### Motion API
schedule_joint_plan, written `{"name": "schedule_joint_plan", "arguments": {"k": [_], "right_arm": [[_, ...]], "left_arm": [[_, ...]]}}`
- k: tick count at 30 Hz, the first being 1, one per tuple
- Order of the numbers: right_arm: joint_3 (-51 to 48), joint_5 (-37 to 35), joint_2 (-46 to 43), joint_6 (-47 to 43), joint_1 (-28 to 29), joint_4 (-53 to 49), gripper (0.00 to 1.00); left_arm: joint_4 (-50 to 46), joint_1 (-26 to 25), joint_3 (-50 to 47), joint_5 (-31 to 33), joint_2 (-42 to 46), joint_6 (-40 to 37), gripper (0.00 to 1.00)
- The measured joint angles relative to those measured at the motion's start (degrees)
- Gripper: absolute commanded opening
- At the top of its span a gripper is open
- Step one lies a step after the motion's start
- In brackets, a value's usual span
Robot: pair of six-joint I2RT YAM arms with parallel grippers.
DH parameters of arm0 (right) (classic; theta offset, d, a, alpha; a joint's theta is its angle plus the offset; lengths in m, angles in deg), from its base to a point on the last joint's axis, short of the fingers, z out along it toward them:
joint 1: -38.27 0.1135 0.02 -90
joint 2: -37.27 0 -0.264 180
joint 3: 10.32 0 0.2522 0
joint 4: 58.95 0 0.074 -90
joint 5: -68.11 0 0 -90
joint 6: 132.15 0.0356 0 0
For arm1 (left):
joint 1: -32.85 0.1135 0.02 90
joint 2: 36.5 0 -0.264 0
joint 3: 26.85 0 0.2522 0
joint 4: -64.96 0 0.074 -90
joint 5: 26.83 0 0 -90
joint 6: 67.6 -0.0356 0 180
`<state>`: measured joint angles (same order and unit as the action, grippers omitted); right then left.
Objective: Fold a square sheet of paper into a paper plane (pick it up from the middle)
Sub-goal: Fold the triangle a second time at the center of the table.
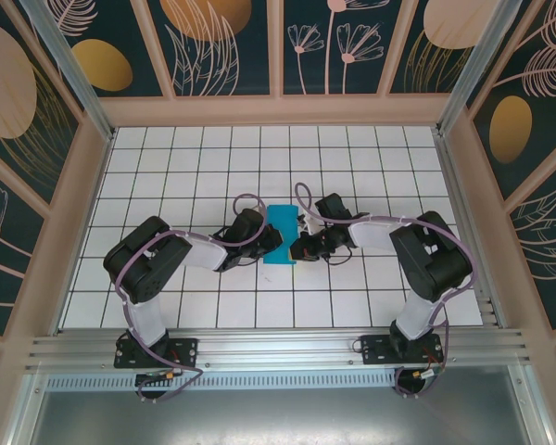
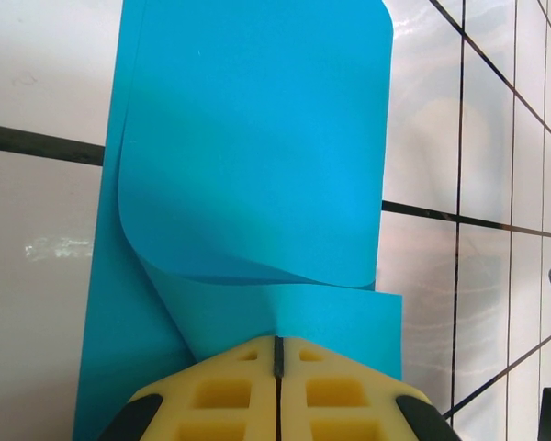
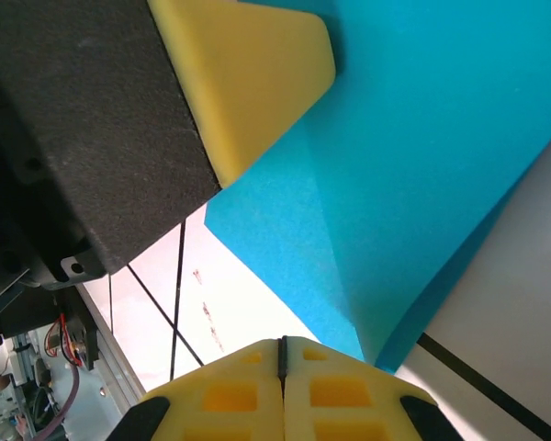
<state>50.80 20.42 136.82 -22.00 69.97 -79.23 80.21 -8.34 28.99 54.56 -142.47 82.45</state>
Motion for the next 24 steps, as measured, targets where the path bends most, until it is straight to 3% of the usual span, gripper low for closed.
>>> {"name": "schedule_joint_plan", "arguments": {"k": [14, 24], "right_arm": [[-0.6, -1.3, 2.9, 0.2, -0.3, -0.4, 0.06], [1.3, -0.3, -1.8, 2.8, -1.7, -1.5, 0.06]], "left_arm": [[1.7, 0.0, -0.4, -0.2, -0.4, -0.2, 0.08], [2.5, 0.0, -0.7, -0.2, -0.4, -0.5, 0.08]]}}
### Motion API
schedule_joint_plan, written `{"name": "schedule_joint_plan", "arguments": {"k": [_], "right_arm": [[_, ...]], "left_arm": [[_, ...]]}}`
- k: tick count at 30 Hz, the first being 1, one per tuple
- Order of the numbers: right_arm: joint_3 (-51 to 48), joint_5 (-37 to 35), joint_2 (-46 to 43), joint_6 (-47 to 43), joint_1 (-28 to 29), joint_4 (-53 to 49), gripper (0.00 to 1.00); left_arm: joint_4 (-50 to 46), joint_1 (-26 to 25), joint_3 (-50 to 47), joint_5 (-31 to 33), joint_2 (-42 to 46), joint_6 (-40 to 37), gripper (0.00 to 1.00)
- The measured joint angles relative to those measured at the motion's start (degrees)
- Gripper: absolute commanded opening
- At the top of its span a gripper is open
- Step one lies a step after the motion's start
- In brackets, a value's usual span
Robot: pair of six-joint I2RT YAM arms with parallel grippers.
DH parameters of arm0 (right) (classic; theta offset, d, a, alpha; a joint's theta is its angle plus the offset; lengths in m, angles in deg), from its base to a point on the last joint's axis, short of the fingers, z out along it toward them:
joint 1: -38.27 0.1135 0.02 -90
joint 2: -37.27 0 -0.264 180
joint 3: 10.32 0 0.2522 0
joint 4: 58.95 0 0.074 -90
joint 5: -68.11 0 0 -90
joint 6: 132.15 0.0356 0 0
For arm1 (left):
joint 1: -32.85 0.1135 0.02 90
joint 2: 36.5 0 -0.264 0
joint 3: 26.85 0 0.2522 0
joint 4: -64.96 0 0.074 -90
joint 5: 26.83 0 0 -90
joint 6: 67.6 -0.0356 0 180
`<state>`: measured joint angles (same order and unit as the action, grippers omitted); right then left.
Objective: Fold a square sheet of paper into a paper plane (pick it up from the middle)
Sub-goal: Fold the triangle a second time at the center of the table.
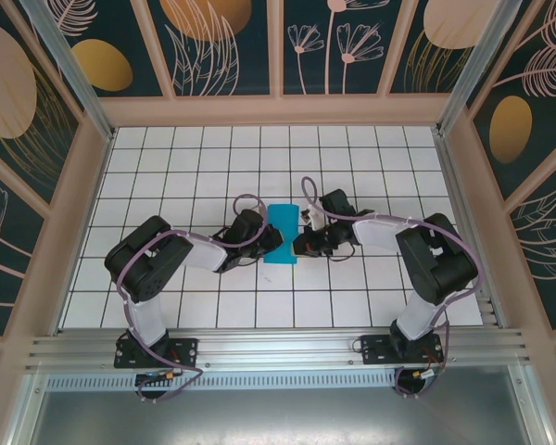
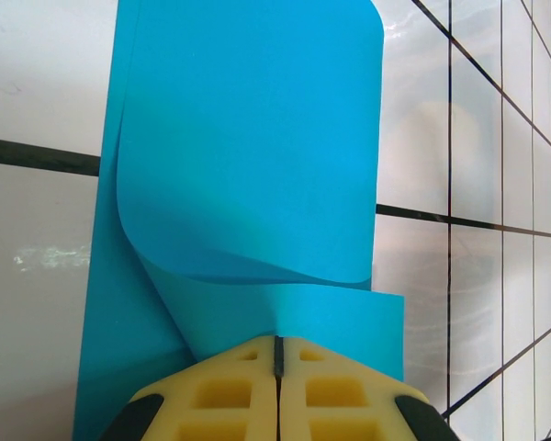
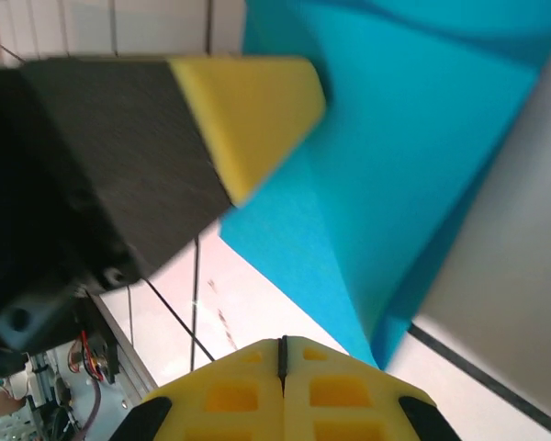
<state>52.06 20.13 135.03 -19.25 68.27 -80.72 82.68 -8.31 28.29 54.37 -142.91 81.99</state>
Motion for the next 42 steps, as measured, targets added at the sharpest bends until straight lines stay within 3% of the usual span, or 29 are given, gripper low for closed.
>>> {"name": "schedule_joint_plan", "arguments": {"k": [10, 18, 28, 42], "right_arm": [[0.4, 0.3, 5.8, 1.2, 0.0, 1.8, 0.06], [-0.5, 0.7, 7.0, 1.1, -0.3, 3.3, 0.03], [-0.5, 0.9, 7.0, 1.1, -0.3, 3.5, 0.02], [-0.7, 0.7, 6.9, 1.1, -0.3, 3.7, 0.00]], "left_arm": [[0.1, 0.0, 0.0, -0.1, 0.0, -0.4, 0.09], [-1.7, 0.0, 0.6, -1.3, 1.0, -2.3, 0.19], [-0.1, -0.3, 0.0, -5.9, 6.1, 0.0, 0.04], [0.4, -1.5, 0.0, -4.2, -0.4, 2.3, 0.05]]}}
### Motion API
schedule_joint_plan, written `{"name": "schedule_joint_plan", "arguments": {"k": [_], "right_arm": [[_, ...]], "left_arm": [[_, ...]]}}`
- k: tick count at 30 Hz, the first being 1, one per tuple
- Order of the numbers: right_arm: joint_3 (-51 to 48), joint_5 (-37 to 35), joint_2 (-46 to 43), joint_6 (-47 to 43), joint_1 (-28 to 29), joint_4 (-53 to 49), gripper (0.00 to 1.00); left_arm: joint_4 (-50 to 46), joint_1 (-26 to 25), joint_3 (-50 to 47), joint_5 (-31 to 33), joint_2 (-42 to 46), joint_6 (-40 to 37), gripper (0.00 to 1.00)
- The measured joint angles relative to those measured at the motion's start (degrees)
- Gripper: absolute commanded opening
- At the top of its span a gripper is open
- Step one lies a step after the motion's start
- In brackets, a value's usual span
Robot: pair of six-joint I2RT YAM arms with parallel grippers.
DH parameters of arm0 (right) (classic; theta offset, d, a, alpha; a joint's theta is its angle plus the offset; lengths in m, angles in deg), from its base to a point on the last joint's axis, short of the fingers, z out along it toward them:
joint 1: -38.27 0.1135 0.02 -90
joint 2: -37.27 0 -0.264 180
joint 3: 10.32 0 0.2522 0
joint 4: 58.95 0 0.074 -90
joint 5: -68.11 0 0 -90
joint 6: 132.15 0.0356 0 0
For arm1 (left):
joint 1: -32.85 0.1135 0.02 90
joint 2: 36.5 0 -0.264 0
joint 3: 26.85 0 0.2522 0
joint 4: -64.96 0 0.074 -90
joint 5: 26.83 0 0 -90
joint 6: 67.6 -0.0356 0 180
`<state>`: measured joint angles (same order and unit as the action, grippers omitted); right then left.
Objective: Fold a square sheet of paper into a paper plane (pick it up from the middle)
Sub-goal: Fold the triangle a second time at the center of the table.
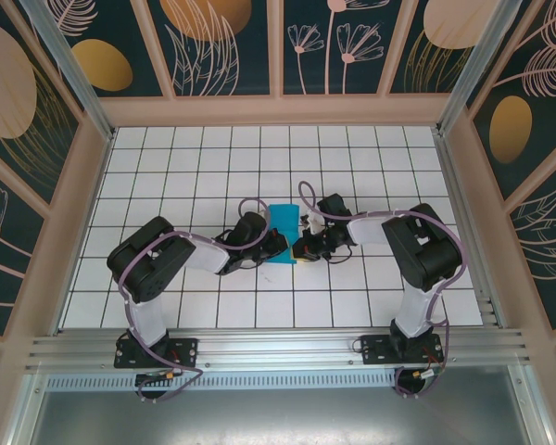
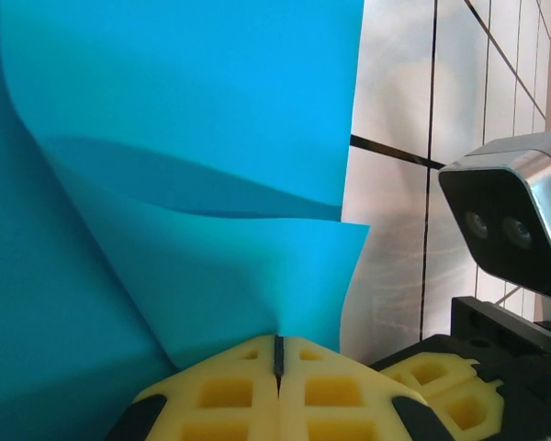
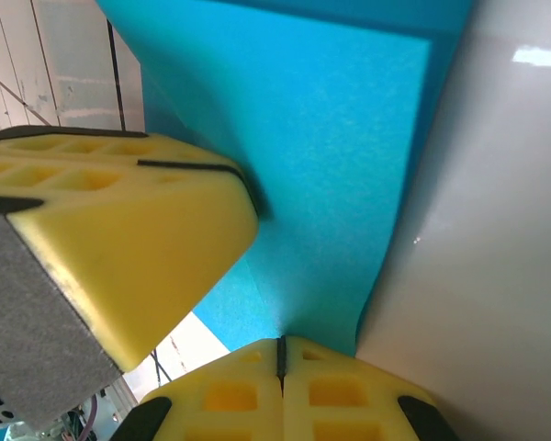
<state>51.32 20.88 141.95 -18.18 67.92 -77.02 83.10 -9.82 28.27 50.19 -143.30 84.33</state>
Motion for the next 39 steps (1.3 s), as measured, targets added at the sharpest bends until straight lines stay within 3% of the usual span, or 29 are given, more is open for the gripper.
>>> {"name": "schedule_joint_plan", "arguments": {"k": [25, 34, 39], "right_arm": [[-0.3, -0.2, 0.0, -1.5, 0.0, 0.2, 0.00], [-0.4, -0.1, 0.0, -1.5, 0.0, 0.5, 0.00], [-0.3, 0.0, 0.0, -1.5, 0.0, 0.5, 0.00]], "left_arm": [[-0.5, 6.3, 1.0, 1.2, -0.5, -8.0, 0.08], [-5.4, 13.0, 5.1, 3.0, -0.3, -13.3, 0.11], [-5.5, 12.6, 4.8, 1.0, 5.4, -13.2, 0.11]]}}
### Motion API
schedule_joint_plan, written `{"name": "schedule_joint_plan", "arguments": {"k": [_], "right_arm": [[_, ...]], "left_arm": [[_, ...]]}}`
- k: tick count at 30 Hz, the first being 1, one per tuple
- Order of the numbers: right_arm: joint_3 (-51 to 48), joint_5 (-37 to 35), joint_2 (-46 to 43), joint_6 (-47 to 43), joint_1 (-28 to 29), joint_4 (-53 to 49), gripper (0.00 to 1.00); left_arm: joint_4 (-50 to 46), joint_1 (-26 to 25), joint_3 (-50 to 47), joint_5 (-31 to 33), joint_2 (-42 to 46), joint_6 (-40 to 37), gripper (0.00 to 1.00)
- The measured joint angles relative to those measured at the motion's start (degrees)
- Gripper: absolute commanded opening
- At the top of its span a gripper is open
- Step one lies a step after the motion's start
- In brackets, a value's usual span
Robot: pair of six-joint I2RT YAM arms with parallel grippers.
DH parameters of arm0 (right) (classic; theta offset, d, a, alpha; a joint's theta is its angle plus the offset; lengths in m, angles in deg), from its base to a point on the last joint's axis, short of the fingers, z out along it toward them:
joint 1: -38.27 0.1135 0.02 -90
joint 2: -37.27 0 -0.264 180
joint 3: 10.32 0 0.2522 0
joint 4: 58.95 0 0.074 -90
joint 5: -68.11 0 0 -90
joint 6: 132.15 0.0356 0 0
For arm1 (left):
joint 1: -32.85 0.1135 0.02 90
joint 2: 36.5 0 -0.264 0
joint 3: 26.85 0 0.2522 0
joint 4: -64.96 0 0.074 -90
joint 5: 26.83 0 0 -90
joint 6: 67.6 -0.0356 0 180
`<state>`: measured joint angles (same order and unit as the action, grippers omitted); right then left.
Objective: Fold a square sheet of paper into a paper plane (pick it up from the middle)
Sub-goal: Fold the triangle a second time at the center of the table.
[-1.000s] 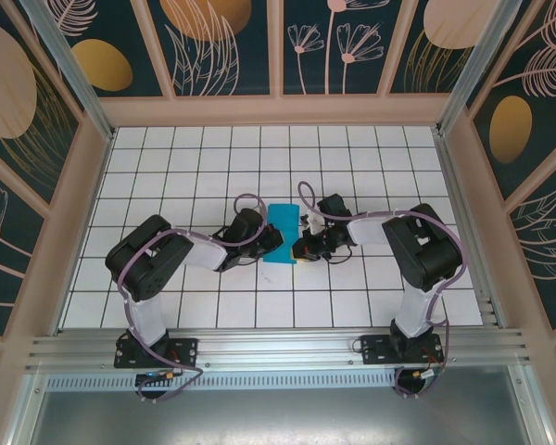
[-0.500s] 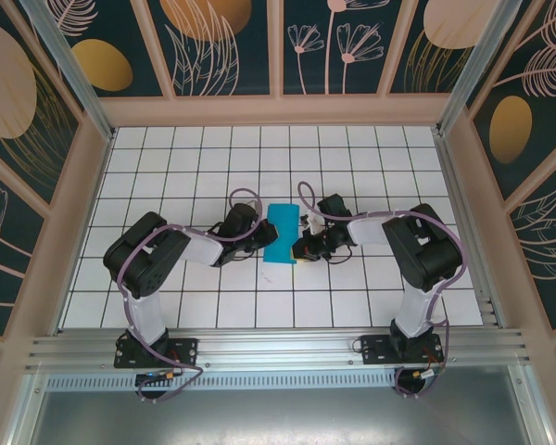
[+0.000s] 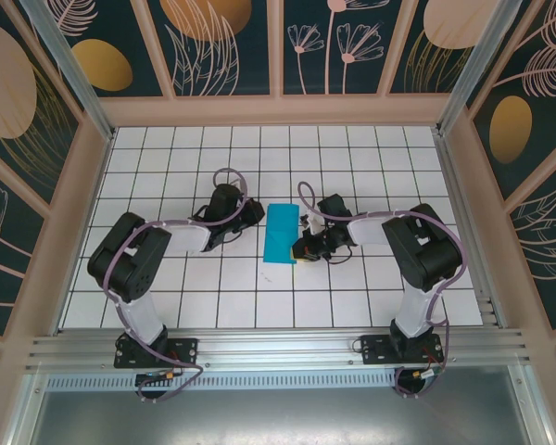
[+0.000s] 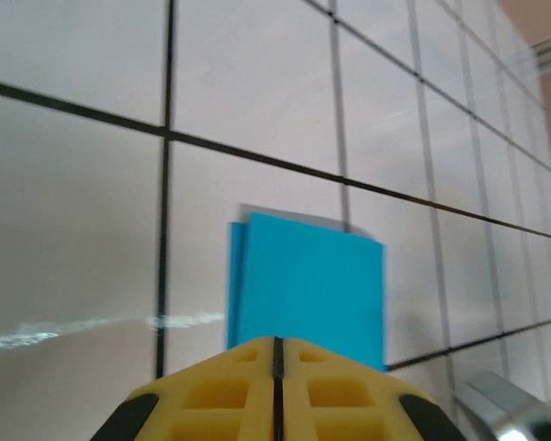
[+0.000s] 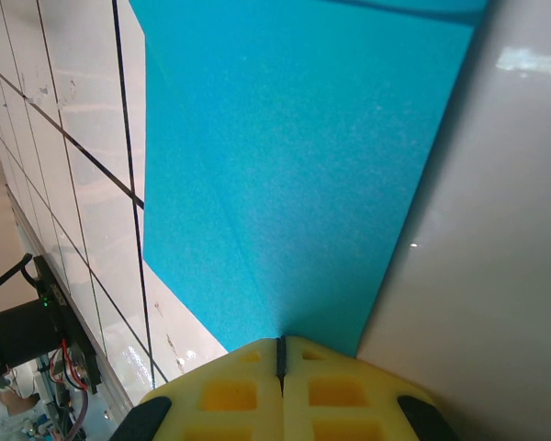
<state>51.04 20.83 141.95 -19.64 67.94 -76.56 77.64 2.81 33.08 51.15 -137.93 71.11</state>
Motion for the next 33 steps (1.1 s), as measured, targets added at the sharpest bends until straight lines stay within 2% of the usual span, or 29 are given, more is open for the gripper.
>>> {"name": "schedule_joint_plan", "arguments": {"k": [5, 13, 20, 33], "right_arm": [[0.0, 0.0, 0.0, 0.2, 0.0, 0.0, 0.00], [0.2, 0.1, 0.0, 0.4, 0.0, -0.1, 0.00], [1.6, -0.6, -0.1, 0.6, 0.4, -2.2, 0.00], [9.0, -3.1, 0.2, 1.7, 4.9, -5.3, 0.01]], "left_arm": [[3.9, -1.8, -2.6, -4.2, 4.6, 2.6, 0.10], [8.0, -6.4, -3.1, -9.2, -2.9, 6.7, 0.09], [8.0, -6.6, -3.3, -8.3, -7.2, 7.6, 0.08], [9.4, -6.6, -4.6, -7.5, -7.4, 7.5, 0.08]]}}
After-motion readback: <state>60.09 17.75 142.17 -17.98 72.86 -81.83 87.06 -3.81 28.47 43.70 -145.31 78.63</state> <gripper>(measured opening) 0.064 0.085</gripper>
